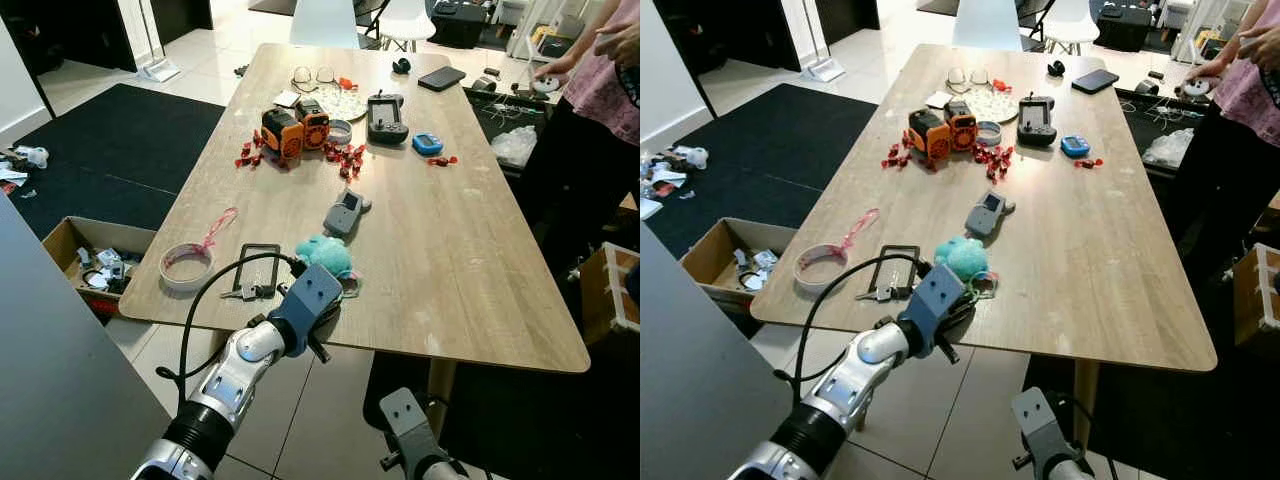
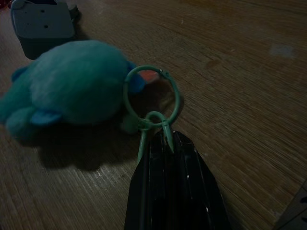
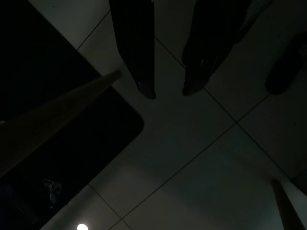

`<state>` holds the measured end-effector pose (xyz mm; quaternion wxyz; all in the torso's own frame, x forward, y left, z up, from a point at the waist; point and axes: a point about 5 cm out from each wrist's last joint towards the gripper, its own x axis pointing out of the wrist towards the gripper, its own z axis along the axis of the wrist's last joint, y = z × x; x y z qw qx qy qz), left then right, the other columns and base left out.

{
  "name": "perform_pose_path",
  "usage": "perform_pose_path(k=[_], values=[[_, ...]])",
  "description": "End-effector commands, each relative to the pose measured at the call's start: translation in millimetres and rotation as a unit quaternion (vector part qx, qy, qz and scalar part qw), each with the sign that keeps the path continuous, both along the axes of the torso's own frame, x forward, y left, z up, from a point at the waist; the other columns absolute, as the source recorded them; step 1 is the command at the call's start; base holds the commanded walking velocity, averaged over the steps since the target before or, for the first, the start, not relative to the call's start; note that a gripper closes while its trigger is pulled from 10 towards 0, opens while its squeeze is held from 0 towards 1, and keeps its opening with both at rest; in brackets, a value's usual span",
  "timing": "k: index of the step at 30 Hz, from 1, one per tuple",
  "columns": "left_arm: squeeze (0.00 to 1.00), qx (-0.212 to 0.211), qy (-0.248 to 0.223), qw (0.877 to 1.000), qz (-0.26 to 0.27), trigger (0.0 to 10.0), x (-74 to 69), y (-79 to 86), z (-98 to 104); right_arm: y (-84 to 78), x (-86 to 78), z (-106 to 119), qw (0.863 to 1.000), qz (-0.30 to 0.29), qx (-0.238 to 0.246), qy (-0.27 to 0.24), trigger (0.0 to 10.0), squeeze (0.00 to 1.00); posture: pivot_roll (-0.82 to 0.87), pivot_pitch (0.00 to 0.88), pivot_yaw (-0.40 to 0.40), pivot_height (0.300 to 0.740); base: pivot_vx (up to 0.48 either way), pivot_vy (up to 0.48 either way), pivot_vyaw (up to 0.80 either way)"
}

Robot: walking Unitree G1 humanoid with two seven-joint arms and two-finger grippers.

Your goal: Hang keys on a hook

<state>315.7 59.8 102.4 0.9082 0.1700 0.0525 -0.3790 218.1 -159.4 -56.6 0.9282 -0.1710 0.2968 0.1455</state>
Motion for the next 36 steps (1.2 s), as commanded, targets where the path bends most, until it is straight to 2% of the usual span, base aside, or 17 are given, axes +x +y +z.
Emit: perform_pose_path(k=[1, 2, 3, 5, 6, 15, 21, 24, 25, 26, 29, 31, 32, 33, 34, 36], values=[[0.0, 0.031, 0.027, 0.999, 0.004, 10.0, -3.6, 9.1, -15, 0.0, -4.6, -4, 1.0, 0.002, -0.005, 0.012, 10.0, 0.0, 0.04, 0.121, -0.022, 0.74, 0.0, 0.0, 0.0], [0.0, 0.031, 0.027, 0.999, 0.004, 10.0, -3.6, 9.1, -15, 0.0, -4.6, -4, 1.0, 0.002, -0.005, 0.012, 10.0, 0.0, 0.04, 0.121, -0.022, 0.74, 0.0, 0.0, 0.0], [0.0, 0.031, 0.026, 0.999, 0.003, 8.4, -3.7, 9.3, -14, -0.2, -4.6, -4, 1.0, 0.002, -0.005, 0.012, 10.0, 0.0, 0.04, 0.121, -0.024, 0.74, 0.0, 0.0, 0.0], [0.0, 0.031, 0.026, 0.999, 0.002, 8.4, -3.8, 9.4, -14, -0.4, -4.5, -3, 1.0, 0.002, -0.005, 0.012, 10.0, 0.0, 0.04, 0.121, -0.024, 0.74, 0.0, 0.0, 0.0], [0.0, 0.029, 0.025, 0.999, 0.002, 0.0, -3.8, 9.6, -14, -0.4, -4.4, -3, 1.0, 0.002, -0.005, 0.012, 10.0, 0.0, 0.04, 0.121, -0.024, 0.74, 0.0, 0.0, 0.0], [0.0, 0.005, 0.017, 1.0, -0.014, 0.0, -4.9, 8.4, -7, -0.5, -3.7, -3, 1.0, 0.003, -0.005, 0.011, 10.0, 0.0, 0.04, 0.122, -0.025, 0.74, 0.0, 0.0, 0.0], [0.0, -0.042, 0.017, 0.997, -0.056, 0.0, -10.1, 8.0, 2, -0.2, -3.3, -3, 1.0, 0.003, -0.004, 0.01, 10.0, 0.0, 0.04, 0.121, -0.024, 0.74, 0.0, 0.0, 0.0], [0.0, -0.101, 0.018, 0.99, -0.093, 0.0, -15.1, 11.9, 15, -0.2, -3.5, -3, 1.0, 0.002, -0.004, 0.01, 10.0, 0.0, 0.04, 0.12, -0.025, 0.74, 0.0, 0.0, 0.0], [0.0, -0.101, 0.018, 0.99, -0.093, 0.0, -15.1, 11.9, 15, -0.2, -3.5, -3, 1.0, 0.002, -0.004, 0.01, 10.0, 0.0, 0.04, 0.12, -0.025, 0.74, 0.0, 0.0, 0.0], [0.0, -0.12, 0.009, 0.986, -0.113, 0.0, -17.9, 15.8, 23, -0.6, -3.7, -3, 1.0, 0.001, -0.005, 0.012, 10.0, 0.0, 0.05, 0.12, -0.025, 0.74, 0.0, 0.0, 0.0], [0.0, -0.117, 0.001, 0.986, -0.119, 0.0, -19.2, 17.9, 26, -0.7, -3.9, -3, 1.0, 0.002, -0.005, 0.013, 10.0, 0.0, 0.05, 0.12, -0.027, 0.74, 0.0, 0.0, 0.0], [0.0, -0.087, -0.013, 0.99, -0.107, 0.0, -17.8, 19.1, 23, -0.3, -3.8, -3, 1.0, 0.002, -0.005, 0.013, 10.0, 0.0, 0.05, 0.12, -0.027, 0.74, 0.0, 0.0, 0.0], [0.0, -0.07, -0.019, 0.993, -0.098, 4.0, -16.7, 19.6, 21, 0.0, -3.7, -3, 1.0, 0.002, -0.005, 0.013, 10.0, 0.0, 0.05, 0.12, -0.027, 0.74, 0.0, 0.0, 0.0], [0.47, -0.054, -0.026, 0.994, -0.09, 10.0, -15.8, 19.8, 19, 0.4, -3.6, -3, 1.0, 0.003, -0.005, 0.013, 10.0, 0.0, 0.05, 0.122, -0.027, 0.74, 0.0, 0.0, 0.0], [1.0, -0.045, -0.027, 0.995, -0.082, 10.0, -15.4, 19.4, 17, 0.8, -3.6, -3, 1.0, 0.003, -0.004, 0.013, 10.0, 0.0, 0.05, 0.122, -0.027, 0.74, 0.0, 0.0, 0.0], [1.0, -0.045, -0.023, 0.996, -0.08, 10.0, -16.1, 18.4, 16, 1.3, -3.3, -3, 1.0, 0.003, -0.004, 0.013, 10.0, 0.0, 0.05, 0.122, -0.027, 0.74, 0.0, 0.0, 0.0]])
